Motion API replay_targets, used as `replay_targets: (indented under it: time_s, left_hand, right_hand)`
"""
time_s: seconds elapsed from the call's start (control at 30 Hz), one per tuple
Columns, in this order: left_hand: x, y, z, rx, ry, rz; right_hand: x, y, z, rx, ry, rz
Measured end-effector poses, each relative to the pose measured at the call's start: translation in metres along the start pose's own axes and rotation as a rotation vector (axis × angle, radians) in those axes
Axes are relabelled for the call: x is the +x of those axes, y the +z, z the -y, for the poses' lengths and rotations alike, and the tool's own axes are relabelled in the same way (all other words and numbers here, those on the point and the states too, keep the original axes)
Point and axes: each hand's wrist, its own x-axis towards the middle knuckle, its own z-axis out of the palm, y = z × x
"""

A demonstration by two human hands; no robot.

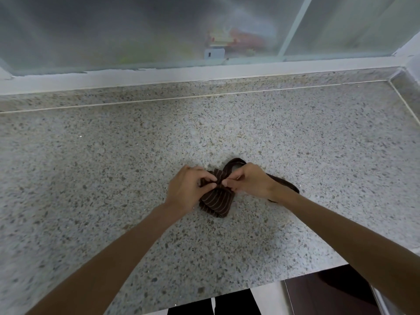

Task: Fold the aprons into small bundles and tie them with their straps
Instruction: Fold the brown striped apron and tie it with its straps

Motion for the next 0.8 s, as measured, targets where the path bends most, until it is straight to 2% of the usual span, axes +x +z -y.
replay_targets:
  time_s: [0.07, 0.17, 0.23, 0.3, 0.4, 0.47, 0.67, 0.8]
  left_hand:
    - [0.001, -0.002, 0.002, 0.051, 0.09, 0.021]
    - [0.005, -0.007, 0.005, 0.177, 0.213, 0.134]
    - [0.009, -0.012, 0.006, 0.224, 0.235, 0.226]
    - [0.011, -0.018, 0.002, 0.232, 0.225, 0.285]
    - [0.012, -0.019, -0.005, 0.222, 0.165, 0.163]
    - [0.012, -0.014, -0.005, 0.249, 0.13, 0.127]
    - [0.018, -0.009, -0.009, 0.135, -0.059, 0.237]
    - [0.023, -0.024, -0.006, -0.131, -0.133, 0.408]
  right_hand:
    - [-0.004, 0.005, -0.005, 0.276, 0.114, -0.074]
    - [-0.013, 0.017, -0.017, 0.471, 0.23, -0.199]
    - [-0.021, 0.022, -0.021, 0.533, 0.225, -0.271]
    - [-0.025, 0.025, -0.024, 0.319, 0.106, -0.362]
    - [-0.028, 0.03, -0.019, -0.156, -0.145, -0.474]
    - [-0.023, 0.032, -0.017, -0.289, -0.187, -0.451]
    - [-0.004, 0.033, -0.014, -0.08, 0.144, -0.355]
    - [-0.008, -0.005, -0.009, 0.16, 0.136, -0.007]
